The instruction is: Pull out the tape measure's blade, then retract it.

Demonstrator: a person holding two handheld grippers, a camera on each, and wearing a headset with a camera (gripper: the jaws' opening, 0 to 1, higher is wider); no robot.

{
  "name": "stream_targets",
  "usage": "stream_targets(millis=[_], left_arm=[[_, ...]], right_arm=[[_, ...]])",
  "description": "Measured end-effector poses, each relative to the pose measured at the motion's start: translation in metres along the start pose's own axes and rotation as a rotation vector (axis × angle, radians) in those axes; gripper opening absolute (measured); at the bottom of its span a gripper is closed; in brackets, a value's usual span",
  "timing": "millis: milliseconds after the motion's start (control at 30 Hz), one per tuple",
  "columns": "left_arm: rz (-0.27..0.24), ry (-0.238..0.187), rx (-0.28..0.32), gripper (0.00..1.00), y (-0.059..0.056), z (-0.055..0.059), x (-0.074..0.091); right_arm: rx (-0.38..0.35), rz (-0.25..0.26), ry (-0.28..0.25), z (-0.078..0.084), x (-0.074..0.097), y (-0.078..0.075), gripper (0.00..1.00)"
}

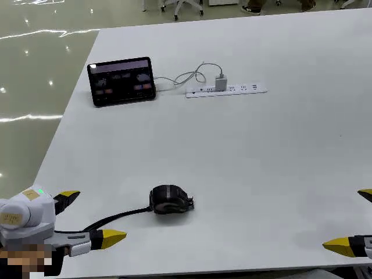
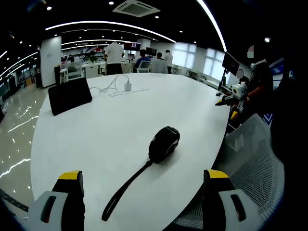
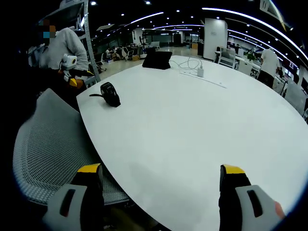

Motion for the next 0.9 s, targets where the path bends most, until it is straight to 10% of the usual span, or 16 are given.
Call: stream_targets(millis=[400, 900], left_arm=[[0.031, 0.013, -0.054, 1.00, 0.001, -0.009, -0.010], [0.201, 0.204, -0.505, 0.95, -0.021, -0.056, -0.067]], right_arm=[[0.015, 0.003, -0.029, -0.009, -0.001, -0.004, 0.96], [0.134, -0.069, -0.088, -0.079, -0.038, 0.014, 0.94]])
Point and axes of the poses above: the centre of the closed fingertips' face, and the gripper's own axes: x roughly backward along the fingers, y roughly to its left, z roughly out of its underside, the point moved 4 cm from there along x, roughly backward along the fingers, and after that the axes turned 11 degrees about y, right-handed, at the moved point
